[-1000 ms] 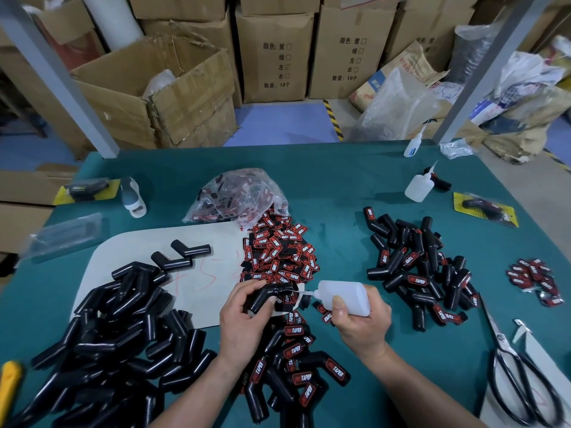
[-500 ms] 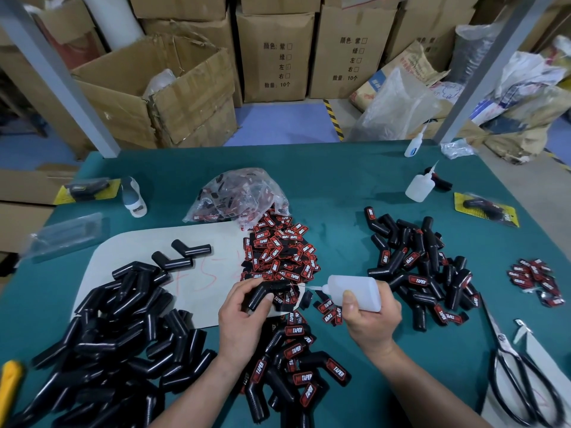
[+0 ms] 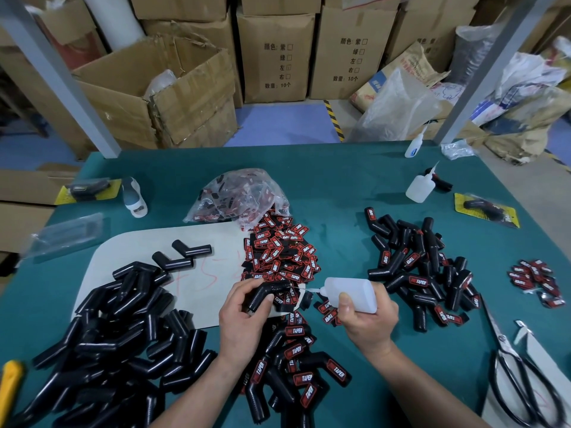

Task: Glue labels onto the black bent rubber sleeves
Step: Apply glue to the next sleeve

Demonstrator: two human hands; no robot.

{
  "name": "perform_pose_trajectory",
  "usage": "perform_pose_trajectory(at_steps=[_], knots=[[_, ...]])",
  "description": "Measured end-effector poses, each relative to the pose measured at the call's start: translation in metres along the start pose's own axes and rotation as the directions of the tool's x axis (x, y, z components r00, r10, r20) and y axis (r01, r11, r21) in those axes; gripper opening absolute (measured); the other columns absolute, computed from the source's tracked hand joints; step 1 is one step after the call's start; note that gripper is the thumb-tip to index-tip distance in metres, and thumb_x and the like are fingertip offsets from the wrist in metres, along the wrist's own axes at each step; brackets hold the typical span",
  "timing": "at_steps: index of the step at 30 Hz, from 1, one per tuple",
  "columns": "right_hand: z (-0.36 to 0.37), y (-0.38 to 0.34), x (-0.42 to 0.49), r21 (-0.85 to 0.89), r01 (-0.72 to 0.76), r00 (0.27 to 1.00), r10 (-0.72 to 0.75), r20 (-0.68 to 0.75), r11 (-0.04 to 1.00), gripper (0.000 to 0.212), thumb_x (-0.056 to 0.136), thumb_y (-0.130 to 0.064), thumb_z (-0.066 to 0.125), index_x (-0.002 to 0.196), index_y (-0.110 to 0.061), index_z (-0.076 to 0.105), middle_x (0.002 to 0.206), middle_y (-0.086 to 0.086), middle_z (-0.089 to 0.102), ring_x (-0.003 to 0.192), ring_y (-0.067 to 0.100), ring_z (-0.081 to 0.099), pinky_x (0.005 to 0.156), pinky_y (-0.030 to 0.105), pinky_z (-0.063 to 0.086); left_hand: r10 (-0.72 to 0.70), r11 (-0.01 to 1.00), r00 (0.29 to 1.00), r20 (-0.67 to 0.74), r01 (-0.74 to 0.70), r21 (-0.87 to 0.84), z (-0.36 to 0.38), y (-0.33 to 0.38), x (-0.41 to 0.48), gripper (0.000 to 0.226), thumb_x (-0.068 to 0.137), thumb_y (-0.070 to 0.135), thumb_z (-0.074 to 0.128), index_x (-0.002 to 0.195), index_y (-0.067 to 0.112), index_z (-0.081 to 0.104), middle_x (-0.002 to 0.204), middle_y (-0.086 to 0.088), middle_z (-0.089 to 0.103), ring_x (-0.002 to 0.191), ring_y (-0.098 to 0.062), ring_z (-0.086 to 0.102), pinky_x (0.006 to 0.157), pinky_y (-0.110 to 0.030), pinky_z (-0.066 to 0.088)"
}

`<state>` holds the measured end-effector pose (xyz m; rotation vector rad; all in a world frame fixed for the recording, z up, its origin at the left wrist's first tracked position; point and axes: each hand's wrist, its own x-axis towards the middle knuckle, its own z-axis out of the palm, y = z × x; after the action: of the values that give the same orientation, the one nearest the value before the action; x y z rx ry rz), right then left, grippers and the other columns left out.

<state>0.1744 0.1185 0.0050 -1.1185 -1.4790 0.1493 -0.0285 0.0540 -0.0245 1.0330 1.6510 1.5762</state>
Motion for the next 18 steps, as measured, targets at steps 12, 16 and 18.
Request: perform_pose_trajectory(at_steps=[12, 16, 18], knots=[[0.0003, -0.0006, 0.0007, -0.015, 0.022, 1.0, -0.021, 0.013, 1.0, 0.073, 0.094, -0.06, 0.051, 0.065, 0.007, 0.056, 0.05, 0.011, 0.052, 0.042, 0.015, 0.049, 0.039, 0.02, 0.038, 0.023, 0.999, 1.0, 0.012, -0.024, 0.043, 0.0, 0.007, -0.0013, 0.053, 0.085, 0.0, 0.08, 0.104, 0.049, 0.074, 0.113, 0.024, 0.067, 0.108, 0.005, 0.064, 0.079, -0.001, 0.047], [0.0002, -0.0015, 0.0012, -0.008, 0.029, 0.999, -0.029, 0.021, 1.0, 0.072, 0.094, -0.059, 0.051, 0.065, 0.006, 0.056, 0.05, 0.011, 0.052, 0.043, 0.014, 0.048, 0.04, 0.017, 0.037, 0.034, 0.997, 0.999, 0.015, -0.035, 0.062, -0.0004, 0.0065, -0.0008, 0.058, 0.085, 0.002, 0.081, 0.105, 0.056, 0.071, 0.114, 0.023, 0.067, 0.11, 0.003, 0.064, 0.08, -0.002, 0.047], [-0.0004, -0.001, 0.0014, -0.018, 0.027, 0.999, -0.027, 0.025, 0.999, 0.073, 0.094, -0.059, 0.051, 0.066, 0.008, 0.058, 0.051, 0.011, 0.053, 0.04, 0.019, 0.051, 0.041, 0.017, 0.038, 0.033, 0.997, 0.999, 0.016, -0.034, 0.065, -0.0006, 0.0061, -0.0006, 0.057, 0.085, 0.003, 0.081, 0.106, 0.056, 0.071, 0.115, 0.023, 0.067, 0.111, 0.002, 0.064, 0.081, -0.002, 0.047]])
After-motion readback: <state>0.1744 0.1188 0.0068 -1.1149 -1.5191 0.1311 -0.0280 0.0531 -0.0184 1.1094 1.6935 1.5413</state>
